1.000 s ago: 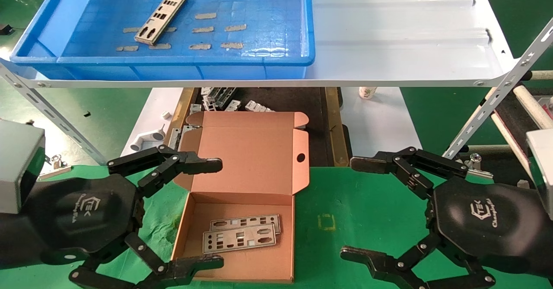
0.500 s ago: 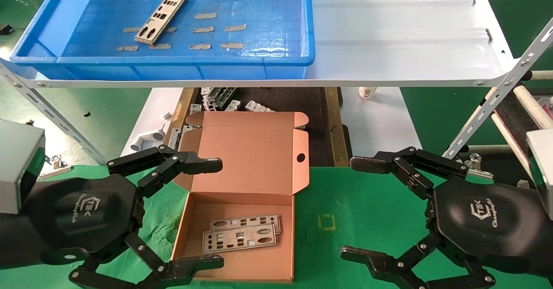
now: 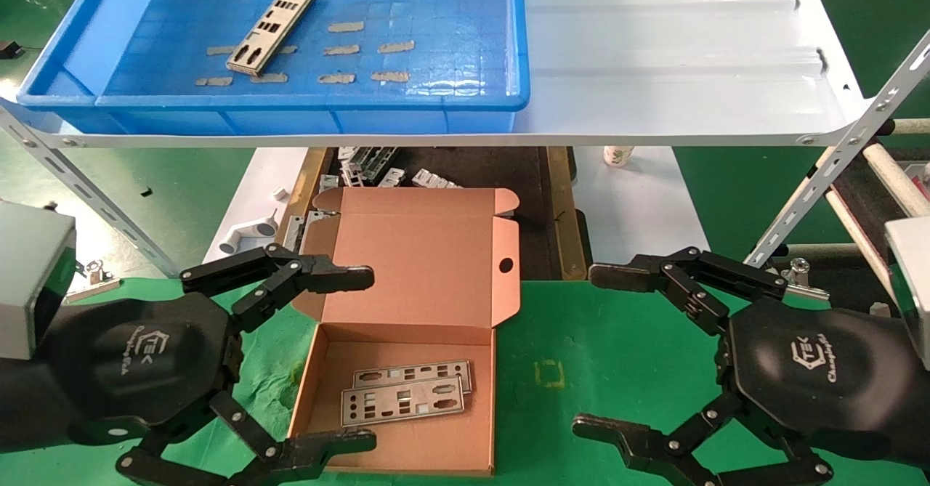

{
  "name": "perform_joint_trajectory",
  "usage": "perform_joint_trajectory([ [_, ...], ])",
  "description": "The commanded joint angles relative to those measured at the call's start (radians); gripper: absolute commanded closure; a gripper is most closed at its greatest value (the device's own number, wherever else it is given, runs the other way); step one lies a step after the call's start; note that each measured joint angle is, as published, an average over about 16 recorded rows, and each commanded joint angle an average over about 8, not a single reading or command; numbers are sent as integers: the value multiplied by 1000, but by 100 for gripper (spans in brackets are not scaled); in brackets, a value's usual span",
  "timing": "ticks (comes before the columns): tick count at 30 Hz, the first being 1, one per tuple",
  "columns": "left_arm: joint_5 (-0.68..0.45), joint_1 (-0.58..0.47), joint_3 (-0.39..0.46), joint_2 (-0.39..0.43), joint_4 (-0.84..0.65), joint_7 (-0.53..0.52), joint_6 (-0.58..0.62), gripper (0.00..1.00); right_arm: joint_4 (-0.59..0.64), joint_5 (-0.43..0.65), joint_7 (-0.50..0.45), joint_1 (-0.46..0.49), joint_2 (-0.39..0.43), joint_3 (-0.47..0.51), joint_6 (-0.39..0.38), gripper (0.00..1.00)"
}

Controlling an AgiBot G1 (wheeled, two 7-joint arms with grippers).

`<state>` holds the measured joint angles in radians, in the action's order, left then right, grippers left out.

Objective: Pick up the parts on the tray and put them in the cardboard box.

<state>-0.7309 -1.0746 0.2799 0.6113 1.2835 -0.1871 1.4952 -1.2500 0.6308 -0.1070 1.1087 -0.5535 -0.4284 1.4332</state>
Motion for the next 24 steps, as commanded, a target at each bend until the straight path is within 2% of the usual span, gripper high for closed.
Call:
perform_joint_trajectory([
  [1,0,0,0,0,0,0,0,0,0,0,0,0,0,0,0,0],
  [24,0,0,0,0,0,0,0,0,0,0,0,0,0,0,0,0],
])
